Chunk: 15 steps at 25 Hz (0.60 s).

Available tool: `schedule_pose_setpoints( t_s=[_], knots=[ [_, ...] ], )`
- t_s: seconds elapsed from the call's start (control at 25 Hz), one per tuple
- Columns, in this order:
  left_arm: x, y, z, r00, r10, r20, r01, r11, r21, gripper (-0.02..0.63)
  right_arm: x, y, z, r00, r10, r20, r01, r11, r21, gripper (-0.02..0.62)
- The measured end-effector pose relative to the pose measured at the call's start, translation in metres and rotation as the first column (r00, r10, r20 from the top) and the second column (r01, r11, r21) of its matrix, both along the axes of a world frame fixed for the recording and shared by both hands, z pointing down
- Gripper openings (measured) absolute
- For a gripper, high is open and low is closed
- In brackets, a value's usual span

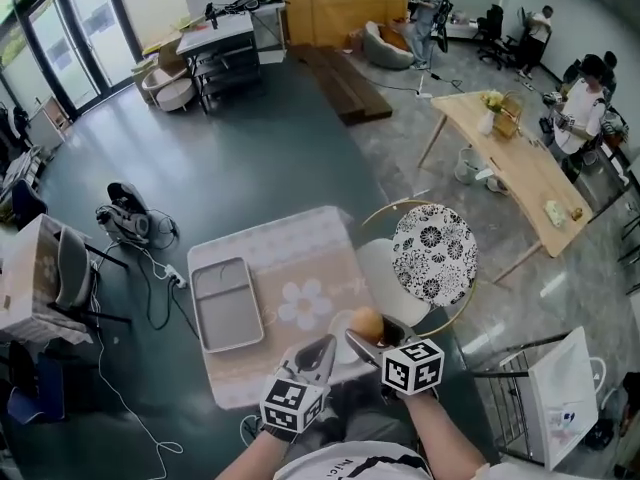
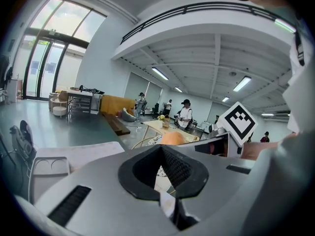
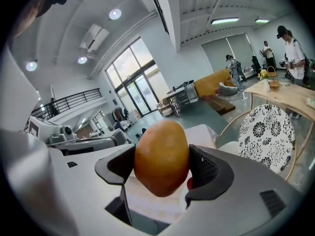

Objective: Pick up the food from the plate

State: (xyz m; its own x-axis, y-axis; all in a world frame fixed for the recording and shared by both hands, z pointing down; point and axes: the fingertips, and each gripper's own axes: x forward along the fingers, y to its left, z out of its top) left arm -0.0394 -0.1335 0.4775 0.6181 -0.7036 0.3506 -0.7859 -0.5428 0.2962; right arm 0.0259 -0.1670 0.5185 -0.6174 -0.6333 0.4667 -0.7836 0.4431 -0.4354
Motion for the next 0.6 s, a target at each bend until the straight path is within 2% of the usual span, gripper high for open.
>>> schedule_pose_setpoints(
  t_s=[0.28,0.6],
  knots=[
    [-0.011,0.006,-0.058,1.0,-0.021,-0.017,0.022,0.997,0.074,0.006,-0.012,0.006,-0.081,0.998,-0.011,0.067,0.0,0.987,0.162,0.325],
    [-0.013,0.008,-0.104,0.999,-0.015,-0.037,0.02,0.99,0.14,0.006,-0.022,0.012,-0.125,0.997,-0.038,0.074,0.02,0.971,0.239,0.325]
  ],
)
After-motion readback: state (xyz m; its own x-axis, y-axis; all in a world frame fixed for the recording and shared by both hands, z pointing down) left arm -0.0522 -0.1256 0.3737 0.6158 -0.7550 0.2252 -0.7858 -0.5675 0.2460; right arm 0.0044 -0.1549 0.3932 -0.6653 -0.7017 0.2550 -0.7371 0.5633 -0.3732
